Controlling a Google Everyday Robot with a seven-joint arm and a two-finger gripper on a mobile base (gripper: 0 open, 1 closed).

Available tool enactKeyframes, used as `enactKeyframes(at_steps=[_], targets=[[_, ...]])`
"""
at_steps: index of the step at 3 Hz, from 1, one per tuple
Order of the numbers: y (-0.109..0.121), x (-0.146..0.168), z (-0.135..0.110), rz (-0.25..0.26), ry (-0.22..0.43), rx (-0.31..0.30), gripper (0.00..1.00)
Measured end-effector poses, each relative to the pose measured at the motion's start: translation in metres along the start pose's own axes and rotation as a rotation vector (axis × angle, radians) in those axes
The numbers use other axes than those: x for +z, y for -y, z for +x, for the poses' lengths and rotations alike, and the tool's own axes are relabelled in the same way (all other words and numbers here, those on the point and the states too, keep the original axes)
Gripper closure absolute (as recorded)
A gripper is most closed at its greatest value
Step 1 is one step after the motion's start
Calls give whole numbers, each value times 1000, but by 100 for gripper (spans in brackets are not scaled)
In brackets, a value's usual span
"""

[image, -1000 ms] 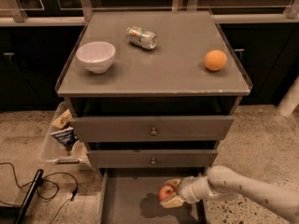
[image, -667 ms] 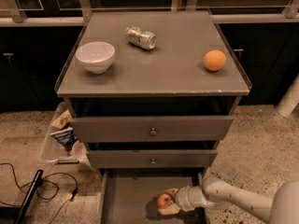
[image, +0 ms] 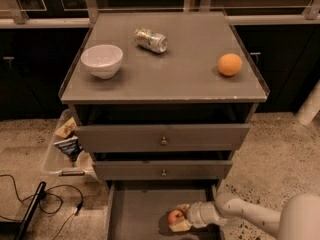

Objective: Place apple into bottom drawer

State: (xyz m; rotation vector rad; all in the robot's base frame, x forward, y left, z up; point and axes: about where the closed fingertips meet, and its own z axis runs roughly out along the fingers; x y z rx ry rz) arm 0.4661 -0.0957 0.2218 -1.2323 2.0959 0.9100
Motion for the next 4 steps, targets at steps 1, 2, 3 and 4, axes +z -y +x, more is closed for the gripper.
enactKeyframes(at_steps=[1, 2, 3, 4], targets=[[22, 28, 38, 12, 39, 3, 100], [56, 41, 60, 64, 82, -38, 100], [61, 41, 62, 76, 90, -44, 100], [61, 41, 62, 76, 90, -44, 81]])
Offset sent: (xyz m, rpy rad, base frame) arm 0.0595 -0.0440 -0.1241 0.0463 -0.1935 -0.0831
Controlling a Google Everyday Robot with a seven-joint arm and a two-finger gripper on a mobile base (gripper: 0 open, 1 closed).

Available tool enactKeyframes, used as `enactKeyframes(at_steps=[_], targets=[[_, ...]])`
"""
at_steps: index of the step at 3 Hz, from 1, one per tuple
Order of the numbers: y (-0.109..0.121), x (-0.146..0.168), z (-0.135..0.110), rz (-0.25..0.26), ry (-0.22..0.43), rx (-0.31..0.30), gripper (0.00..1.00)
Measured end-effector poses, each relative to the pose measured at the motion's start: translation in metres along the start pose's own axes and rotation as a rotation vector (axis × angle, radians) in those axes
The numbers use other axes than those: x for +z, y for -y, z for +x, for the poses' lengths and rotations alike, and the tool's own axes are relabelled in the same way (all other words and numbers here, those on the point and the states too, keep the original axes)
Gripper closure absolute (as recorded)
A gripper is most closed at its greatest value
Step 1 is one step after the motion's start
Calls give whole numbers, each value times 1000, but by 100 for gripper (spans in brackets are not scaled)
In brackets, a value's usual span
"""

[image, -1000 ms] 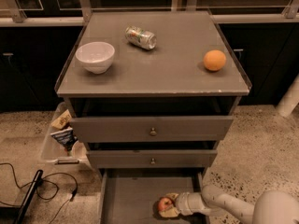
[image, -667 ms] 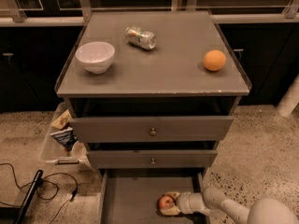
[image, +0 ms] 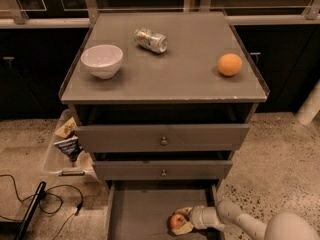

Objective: Place apple into bottom drawer

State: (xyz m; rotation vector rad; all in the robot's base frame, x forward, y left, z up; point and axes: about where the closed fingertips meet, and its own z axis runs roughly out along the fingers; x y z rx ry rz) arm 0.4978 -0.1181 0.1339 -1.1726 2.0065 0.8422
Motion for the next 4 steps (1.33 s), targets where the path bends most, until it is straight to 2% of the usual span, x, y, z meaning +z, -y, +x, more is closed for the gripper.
enactKeyframes(at_steps=[3, 4], targets=[[0, 0, 0, 0, 0, 0, 12], [0, 0, 0, 0, 0, 0, 0]])
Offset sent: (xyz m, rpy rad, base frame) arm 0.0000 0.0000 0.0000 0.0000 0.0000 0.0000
